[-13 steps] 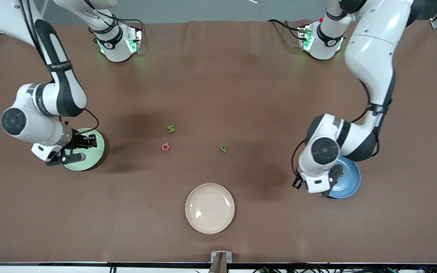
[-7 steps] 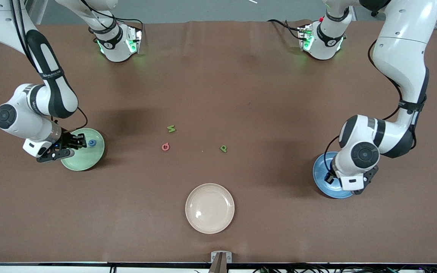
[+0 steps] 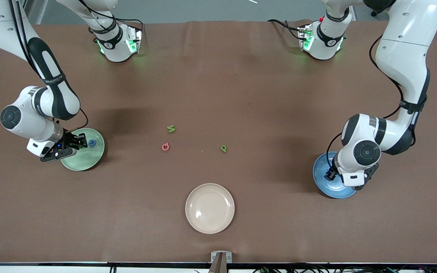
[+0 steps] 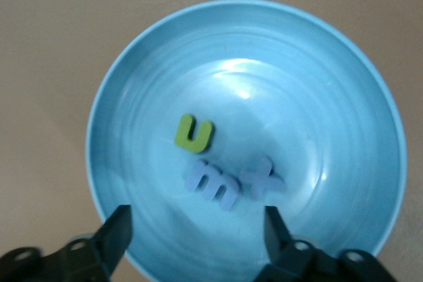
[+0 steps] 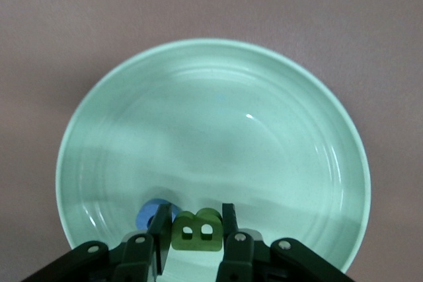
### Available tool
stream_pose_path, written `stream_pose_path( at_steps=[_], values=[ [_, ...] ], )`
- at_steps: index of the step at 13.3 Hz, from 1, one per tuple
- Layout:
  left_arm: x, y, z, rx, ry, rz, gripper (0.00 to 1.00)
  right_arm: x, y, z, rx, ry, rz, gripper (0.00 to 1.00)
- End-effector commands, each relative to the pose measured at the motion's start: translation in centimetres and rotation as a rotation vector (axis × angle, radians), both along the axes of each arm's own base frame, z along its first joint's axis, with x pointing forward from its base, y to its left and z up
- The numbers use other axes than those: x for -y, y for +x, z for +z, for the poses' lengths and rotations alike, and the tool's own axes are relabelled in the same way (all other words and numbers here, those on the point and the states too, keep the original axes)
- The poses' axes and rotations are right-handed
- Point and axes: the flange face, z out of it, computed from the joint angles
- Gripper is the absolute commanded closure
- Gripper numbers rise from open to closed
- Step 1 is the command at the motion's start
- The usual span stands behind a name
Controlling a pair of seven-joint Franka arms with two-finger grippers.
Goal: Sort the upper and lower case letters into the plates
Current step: 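Drop the m onto the blue plate while the right gripper drops the B, then grasp the green d with the left gripper while the right gripper grasps the Q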
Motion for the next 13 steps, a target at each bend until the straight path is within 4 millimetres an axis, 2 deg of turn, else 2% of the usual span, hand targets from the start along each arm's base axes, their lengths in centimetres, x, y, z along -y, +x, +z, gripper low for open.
stream_pose_path(
  at_steps=[1, 3, 5, 8, 9, 10, 11, 13],
  values=[
    [3.9, -1.7, 2.4, 0.003, -0.003, -0.037, 0.00, 0.6, -1.6, -0.6, 0.005, 0.000, 0.012, 0.76],
    [7.9, -1.9, 3.3, 0.027, -0.037, -0.034, 0.00, 1.2, -2.8, -1.4, 0.010, -0.001, 0.013, 0.76],
    [13.0, -1.9, 4.4, 0.060, -0.072, -0.022, 0.00, 1.4, -3.2, -1.6, 0.007, 0.000, 0.019, 0.75],
    [23.2, -2.3, 5.0, 0.121, -0.123, 0.050, 0.01, 1.3, -4.0, -1.9, -0.005, 0.003, 0.018, 0.71],
    [24.8, -2.6, 4.4, 0.120, -0.130, 0.069, 0.01, 1.3, -4.0, -1.9, -0.008, 0.004, 0.018, 0.53],
    [27.0, -3.8, 3.6, 0.109, -0.129, 0.062, 0.02, 1.3, -3.9, -1.5, -0.001, 0.002, 0.016, 0.16],
    [29.1, -4.5, 3.0, 0.111, -0.136, 0.069, 0.03, 1.1, -3.6, -0.7, 0.007, 0.000, 0.020, 0.01],
    [33.3, -5.2, 1.7, 0.116, -0.158, 0.114, 0.09, 0.1, -2.6, 2.3, 0.059, -0.011, 0.030, 0.00]
  ],
)
